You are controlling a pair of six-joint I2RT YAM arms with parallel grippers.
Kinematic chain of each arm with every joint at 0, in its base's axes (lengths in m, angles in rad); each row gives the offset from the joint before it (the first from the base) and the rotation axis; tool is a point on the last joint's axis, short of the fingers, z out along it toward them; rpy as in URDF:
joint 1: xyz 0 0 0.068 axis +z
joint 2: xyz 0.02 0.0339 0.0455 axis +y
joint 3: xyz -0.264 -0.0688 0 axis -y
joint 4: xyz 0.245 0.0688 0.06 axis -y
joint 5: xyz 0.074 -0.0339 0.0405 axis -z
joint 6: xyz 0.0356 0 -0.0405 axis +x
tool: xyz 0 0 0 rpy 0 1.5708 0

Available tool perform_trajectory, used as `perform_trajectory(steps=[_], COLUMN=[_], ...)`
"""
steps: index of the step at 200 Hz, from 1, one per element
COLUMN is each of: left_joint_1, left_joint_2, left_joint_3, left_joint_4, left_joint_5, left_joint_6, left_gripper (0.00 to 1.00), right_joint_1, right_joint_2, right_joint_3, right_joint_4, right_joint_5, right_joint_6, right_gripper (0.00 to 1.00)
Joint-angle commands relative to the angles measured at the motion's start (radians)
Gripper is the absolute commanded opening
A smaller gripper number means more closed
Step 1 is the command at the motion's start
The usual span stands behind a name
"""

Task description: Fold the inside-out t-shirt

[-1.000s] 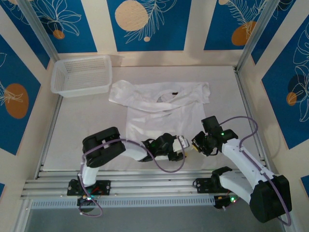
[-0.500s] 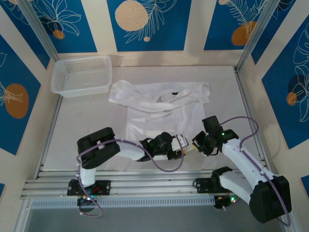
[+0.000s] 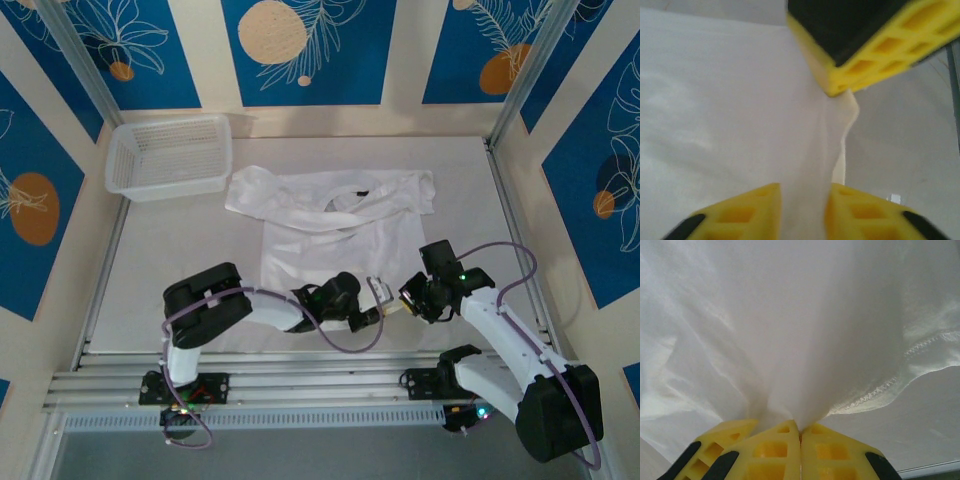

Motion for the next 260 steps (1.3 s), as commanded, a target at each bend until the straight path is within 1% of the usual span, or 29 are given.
perform_trajectory(steps=[1, 16, 32, 53, 71, 83, 96, 113, 163, 185, 202, 223, 240, 260], left_joint_1=[0.008, 0.007, 0.007, 0.008, 0.008, 0.009, 0.013, 0.022, 0.054, 0.083, 0.113, 0.126, 0.126, 0.128], left_joint_2=[0.016, 0.014, 0.02, 0.045, 0.057, 0.05, 0.034, 0.009, -0.037, -0.069, -0.102, -0.133, -0.148, -0.155], left_joint_3=[0.025, 0.023, 0.026, 0.044, 0.041, 0.031, 0.015, -0.005, -0.061, -0.102, -0.13, -0.139, -0.139, -0.131], left_joint_4=[-0.023, -0.029, -0.037, -0.066, -0.076, -0.081, -0.081, -0.08, -0.09, -0.082, -0.07, -0.063, -0.049, -0.035], left_joint_5=[-0.018, -0.021, -0.008, -0.015, -0.056, -0.087, -0.117, -0.138, -0.197, -0.219, -0.174, -0.083, -0.003, 0.07], left_joint_6=[-0.008, -0.009, -0.007, -0.009, -0.004, -0.001, 0.0, -0.001, -0.003, -0.017, -0.033, -0.038, -0.047, -0.062], left_gripper=[0.16, 0.16, 0.25, 0.34, 0.35, 0.32, 0.27, 0.23, 0.19, 0.13, 0.08, 0.04, 0.02, 0.02], right_joint_1=[-0.005, -0.005, -0.006, -0.008, -0.008, -0.01, -0.009, -0.011, -0.014, -0.018, -0.021, -0.024, -0.023, -0.023], right_joint_2=[-0.018, -0.017, -0.015, -0.015, -0.015, -0.017, -0.018, -0.018, -0.024, -0.033, -0.034, -0.027, -0.023, -0.024], right_joint_3=[0.01, 0.01, 0.008, 0.01, 0.014, 0.014, 0.011, 0.006, 0.002, 0.001, -0.002, -0.007, -0.009, 0.002], right_joint_4=[-0.03, -0.026, -0.023, -0.023, -0.027, -0.031, -0.03, -0.026, -0.036, -0.043, -0.042, -0.032, -0.023, -0.017], right_joint_5=[-0.023, -0.024, -0.023, -0.026, -0.023, -0.022, -0.022, -0.023, -0.018, -0.012, -0.01, -0.018, -0.024, -0.026], right_joint_6=[-0.01, -0.008, -0.008, -0.008, -0.011, -0.011, -0.011, -0.01, -0.011, -0.013, -0.014, -0.017, -0.019, -0.052], right_gripper=[0.08, 0.09, 0.09, 0.09, 0.09, 0.09, 0.09, 0.09, 0.09, 0.09, 0.1, 0.1, 0.13, 0.19])
